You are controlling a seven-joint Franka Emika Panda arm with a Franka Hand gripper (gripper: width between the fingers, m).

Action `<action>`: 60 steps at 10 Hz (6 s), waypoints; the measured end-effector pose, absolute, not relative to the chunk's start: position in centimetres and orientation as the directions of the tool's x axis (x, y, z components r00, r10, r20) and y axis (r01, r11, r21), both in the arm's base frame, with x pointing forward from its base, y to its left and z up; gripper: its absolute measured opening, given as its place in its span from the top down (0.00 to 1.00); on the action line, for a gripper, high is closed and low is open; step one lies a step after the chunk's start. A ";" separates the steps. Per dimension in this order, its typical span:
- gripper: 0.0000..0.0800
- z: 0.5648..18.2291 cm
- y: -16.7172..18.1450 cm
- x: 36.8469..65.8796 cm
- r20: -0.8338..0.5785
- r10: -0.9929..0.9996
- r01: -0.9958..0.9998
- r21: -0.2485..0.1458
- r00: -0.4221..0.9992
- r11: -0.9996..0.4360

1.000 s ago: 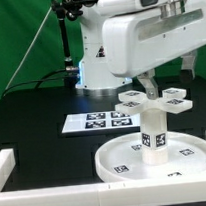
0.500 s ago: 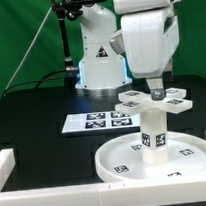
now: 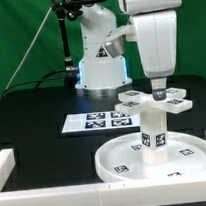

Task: Assemble round table

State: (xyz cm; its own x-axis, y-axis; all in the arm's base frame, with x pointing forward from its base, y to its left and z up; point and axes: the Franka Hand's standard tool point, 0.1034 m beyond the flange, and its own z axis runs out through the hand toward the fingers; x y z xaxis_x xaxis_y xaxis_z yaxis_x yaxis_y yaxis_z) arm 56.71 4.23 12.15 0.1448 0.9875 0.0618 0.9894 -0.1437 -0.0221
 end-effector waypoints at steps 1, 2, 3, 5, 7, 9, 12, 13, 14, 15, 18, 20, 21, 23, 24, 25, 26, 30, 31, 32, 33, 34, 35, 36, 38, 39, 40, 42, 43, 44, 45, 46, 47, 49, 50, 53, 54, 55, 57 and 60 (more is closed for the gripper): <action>0.19 11.9 4.2 56.3 0.061 0.986 0.988 -0.022 0.155 -0.154; 0.19 11.6 4.1 56.0 0.060 0.985 0.987 -0.023 0.159 -0.158; 0.19 11.4 3.9 55.8 0.059 0.984 0.986 -0.025 0.167 -0.165; 0.19 11.0 3.7 55.6 0.058 0.984 0.985 -0.032 0.171 -0.169; 0.19 10.6 3.8 55.6 0.058 0.984 0.985 -0.037 0.171 -0.169; 0.19 10.2 3.6 55.5 0.056 0.983 0.984 -0.044 0.175 -0.172; 0.44 10.2 3.4 55.5 0.056 0.983 0.984 -0.045 0.177 -0.175; 0.45 10.2 3.4 55.5 0.056 0.982 0.983 -0.045 0.178 -0.176; 0.45 10.2 3.4 55.5 0.055 0.980 0.981 -0.046 0.189 -0.187; 0.45 10.2 3.4 55.5 0.055 0.980 0.981 -0.046 0.191 -0.189; 0.45 10.1 3.4 55.4 0.047 0.923 0.924 -0.059 0.381 -0.378; 0.44 10.0 3.7 55.2 0.028 0.788 0.787 -0.079 0.615 -0.612; 0.44 10.0 3.8 55.2 0.022 0.736 0.735 -0.079 0.676 -0.673; 0.44 10.0 3.8 55.3 0.017 0.648 0.647 -0.078 0.762 -0.758; 0.44 10.0 3.8 55.3 0.013 0.606 0.605 -0.079 0.795 -0.792; 0.44 10.0 3.8 55.3 0.007 0.550 0.549 -0.079 0.835 -0.832; 0.44 10.0 3.8 55.3 0.004 0.520 0.519 -0.080 0.854 -0.851; 0.44 9.9 3.9 54.8 0.042 0.106 0.110 -0.115 0.993 -0.987; 0.44 9.9 3.9 54.8 0.038 0.027 0.032 -0.121 0.999 -0.992; 0.44 9.9 3.9 54.8 0.027 -0.061 -0.057 -0.127 0.998 -0.990; 0.44 9.9 3.9 54.8 0.018 -0.133 -0.129 -0.129 0.991 -0.983; 0.44 9.9 3.9 54.8 0.010 -0.196 -0.193 -0.132 0.981 -0.972; 0.44 9.9 3.9 54.8 0.001 -0.266 -0.263 -0.132 0.964 -0.956; 0.44 9.9 3.9 54.8 -0.006 -0.320 -0.318 -0.132 0.947 -0.939; 0.44 9.9 3.9 54.9 -0.025 -0.449 -0.447 -0.137 0.893 -0.884; 0.44 9.9 3.8 54.9 -0.032 -0.496 -0.495 -0.135 0.868 -0.858; 0.44 9.9 3.7 54.9 -0.045 -0.581 -0.580 -0.148 0.813 -0.801; 0.44 9.9 3.6 55.2 -0.059 -0.739 -0.736 -0.177 0.671 -0.654; 0.44 9.9 3.6 55.3 -0.069 -0.790 -0.786 -0.183 0.609 -0.590; 0.44 9.9 3.7 55.4 -0.085 -0.862 -0.857 -0.193 0.500 -0.478; 0.44 9.9 3.7 55.5 -0.091 -0.899 -0.893 -0.198 0.428 -0.405; 0.44 9.9 3.7 55.5 -0.099 -0.924 -0.917 -0.203 0.369 -0.345; 0.44 9.9 3.7 55.6 -0.112 -0.950 -0.943 -0.203 0.290 -0.264; 0.44 9.9 3.7 55.6 -0.126 -0.969 -0.963 -0.196 0.212 -0.185; 0.44 9.9 3.7 55.7 -0.127 -0.970 -0.964 -0.196 0.209 -0.182; 0.21 10.5 3.6 55.8 -0.127 -0.955 -0.950 -0.196 0.269 -0.241; 0.21 11.2 3.5 55.9 -0.131 -0.945 -0.942 -0.198 0.299 -0.271; 0.19 12.0 3.6 56.1 -0.135 -0.935 -0.933 -0.201 0.329 -0.299; 0.19 11.6 3.7 56.0 -0.125 -0.920 -0.917 -0.203 0.371 -0.342; 0.19 11.6 3.9 56.0 -0.043 -0.753 -0.741 -0.221 0.657 -0.634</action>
Offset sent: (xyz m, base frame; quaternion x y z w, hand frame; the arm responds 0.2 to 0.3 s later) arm -0.0036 -0.0014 -0.0042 -0.0106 0.0122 0.0036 0.9999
